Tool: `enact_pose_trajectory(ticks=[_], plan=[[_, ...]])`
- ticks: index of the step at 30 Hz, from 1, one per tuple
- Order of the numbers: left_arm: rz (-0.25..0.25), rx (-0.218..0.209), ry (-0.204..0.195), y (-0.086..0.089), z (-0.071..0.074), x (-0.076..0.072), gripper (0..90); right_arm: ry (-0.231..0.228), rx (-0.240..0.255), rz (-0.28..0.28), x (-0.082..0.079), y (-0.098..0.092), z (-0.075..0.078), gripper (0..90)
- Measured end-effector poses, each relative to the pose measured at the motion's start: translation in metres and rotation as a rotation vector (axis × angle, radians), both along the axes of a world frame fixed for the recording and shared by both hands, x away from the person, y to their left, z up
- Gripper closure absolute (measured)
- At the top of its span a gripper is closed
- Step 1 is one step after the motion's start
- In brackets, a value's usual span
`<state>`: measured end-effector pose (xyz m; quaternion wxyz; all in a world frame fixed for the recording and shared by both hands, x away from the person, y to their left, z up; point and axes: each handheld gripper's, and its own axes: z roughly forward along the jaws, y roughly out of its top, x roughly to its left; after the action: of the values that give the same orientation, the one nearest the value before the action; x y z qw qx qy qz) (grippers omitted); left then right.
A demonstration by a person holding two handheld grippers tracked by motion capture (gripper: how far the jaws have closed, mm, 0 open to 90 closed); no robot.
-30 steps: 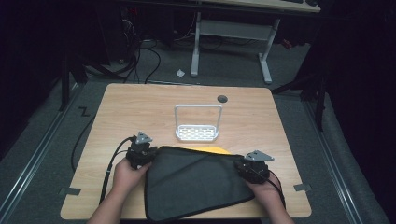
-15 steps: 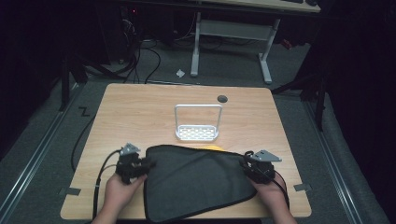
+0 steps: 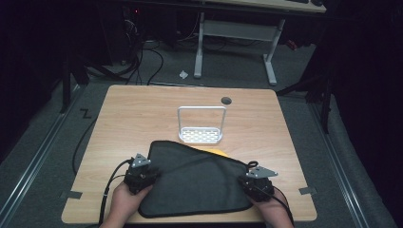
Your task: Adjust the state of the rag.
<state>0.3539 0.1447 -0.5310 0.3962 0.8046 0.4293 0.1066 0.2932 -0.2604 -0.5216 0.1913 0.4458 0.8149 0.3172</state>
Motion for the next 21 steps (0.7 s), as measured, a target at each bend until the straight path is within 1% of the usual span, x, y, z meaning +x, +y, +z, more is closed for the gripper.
enact_pose_trajectory(ticks=[1, 2, 4, 5, 6, 7, 8, 10, 11, 12, 13, 15, 16, 17, 18, 20, 21], plan=[[0.012, -0.011, -0.003, 0.002, -0.001, 0.001, 74.0, -0.011, 0.010, -0.002, -0.001, 0.001, 0.002, 80.8], [0.012, -0.011, -0.003, 0.002, -0.001, 0.001, 74.0, -0.011, 0.010, -0.002, -0.001, 0.001, 0.002, 80.8], [0.014, -0.027, -0.001, 0.004, -0.002, 0.001, 73.8, -0.067, 0.036, -0.024, 0.002, -0.003, 0.010, 79.5], [0.015, -0.024, -0.007, 0.004, -0.002, 0.000, 73.2, -0.122, 0.041, -0.056, 0.013, -0.009, 0.016, 78.1], [0.015, -0.024, -0.007, 0.004, -0.002, 0.000, 72.6, -0.122, 0.041, -0.056, 0.013, -0.009, 0.016, 78.1], [0.012, -0.020, -0.015, 0.004, -0.002, -0.001, 72.0, -0.150, 0.054, -0.091, 0.028, -0.017, 0.019, 78.1], [0.009, -0.017, -0.018, 0.004, -0.002, -0.001, 71.8, -0.147, 0.054, -0.102, 0.034, -0.019, 0.018, 78.1], [0.008, -0.019, -0.018, 0.004, -0.003, -0.002, 71.5, -0.108, 0.062, -0.121, 0.047, -0.023, 0.013, 76.6], [0.008, -0.019, -0.018, 0.004, -0.003, -0.002, 71.3, -0.108, 0.062, -0.121, 0.047, -0.023, 0.013, 76.6], [0.010, -0.024, -0.018, 0.005, -0.003, -0.002, 71.3, -0.092, 0.063, -0.122, 0.049, -0.023, 0.010, 74.9], [0.011, -0.028, -0.018, 0.005, -0.003, -0.002, 71.2, -0.061, 0.099, -0.103, 0.049, -0.022, 0.005, 72.7], [0.010, -0.025, -0.017, 0.005, -0.003, -0.002, 70.8, -0.056, 0.097, -0.078, 0.045, -0.019, 0.002, 69.8], [0.010, -0.025, -0.017, 0.005, -0.003, -0.002, 70.8, -0.056, 0.097, -0.078, 0.045, -0.019, 0.002, 69.8], [0.009, -0.028, -0.017, 0.006, -0.003, -0.002, 70.8, -0.051, 0.096, -0.066, 0.042, -0.017, 0.000, 67.7], [0.010, -0.028, -0.015, 0.006, -0.003, -0.002, 70.8, -0.047, 0.108, -0.065, 0.040, -0.016, 0.000, 67.6], [0.009, -0.028, -0.016, 0.006, -0.003, -0.002, 70.1, -0.048, 0.109, -0.067, 0.039, -0.016, 0.000, 67.5], [0.007, -0.025, -0.017, 0.006, -0.003, -0.003, 70.0, -0.054, 0.086, -0.071, 0.039, -0.013, -0.001, 66.9]])
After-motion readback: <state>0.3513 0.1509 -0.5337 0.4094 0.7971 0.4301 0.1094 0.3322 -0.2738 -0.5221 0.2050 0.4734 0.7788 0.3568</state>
